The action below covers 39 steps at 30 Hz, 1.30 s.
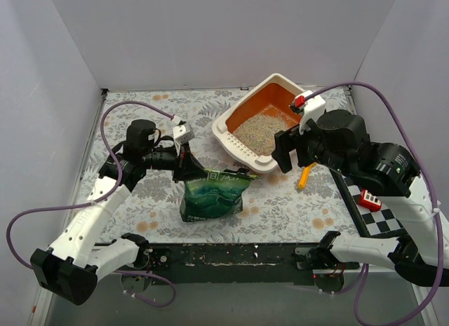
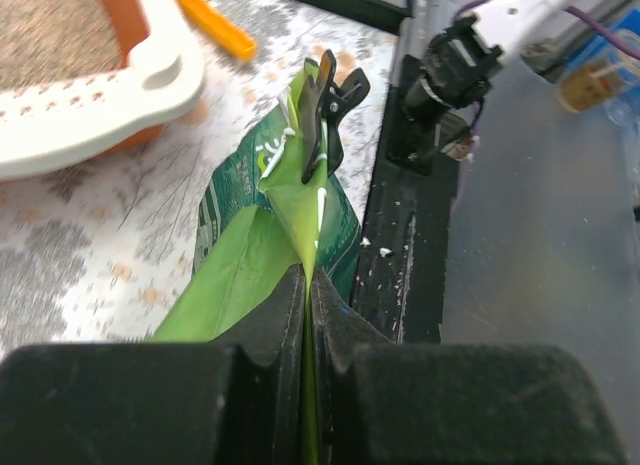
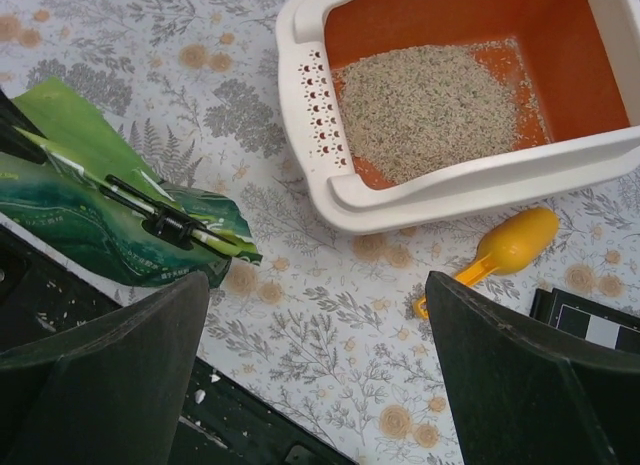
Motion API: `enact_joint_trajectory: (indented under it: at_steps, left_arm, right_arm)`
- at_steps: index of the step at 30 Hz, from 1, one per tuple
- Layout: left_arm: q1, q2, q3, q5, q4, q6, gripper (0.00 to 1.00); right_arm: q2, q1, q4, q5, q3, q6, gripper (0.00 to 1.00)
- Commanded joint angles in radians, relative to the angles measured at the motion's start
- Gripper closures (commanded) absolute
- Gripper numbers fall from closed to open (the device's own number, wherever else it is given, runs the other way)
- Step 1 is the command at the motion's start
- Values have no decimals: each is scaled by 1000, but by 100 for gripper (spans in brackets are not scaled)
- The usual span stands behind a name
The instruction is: Fill the litter box with clean litter
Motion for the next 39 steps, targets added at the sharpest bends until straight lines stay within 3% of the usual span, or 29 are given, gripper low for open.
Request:
enact_joint_trajectory:
  at_steps: [1,10,13,18,20,27,31,39]
  left_arm:
    - [-30,44,27,252,213,79,100]
    - [-70,210,29,249,230,194,98]
    - [-75,224,-13,187,238,182,58]
    - [-80,166,-54,120,279,128,25]
    - [-78,138,-48,72,281,101,2]
    - [-80,-1,-33,-152,305,-33,2]
    - [-80,-79,-42,-359,333,-186,2]
    - [-80,-21,-31,-694,123,-372,2]
  right_arm:
    - [-65,-3,31,-97,-49,-60,3]
    - [-91,-2,68,-255,-154,-140,2]
    - [-107,-3,88,-274,-197,-160,2]
    - [-111,-3,88,-327,-197,-223,2]
    - [-96,-3,72,-368,-194,-241,2]
    - [-53,-1,92,-507,-250,-338,3]
    - [-45,0,166,-542,-302,-373,4]
    - [33,0,293,-577,-388,-379,8]
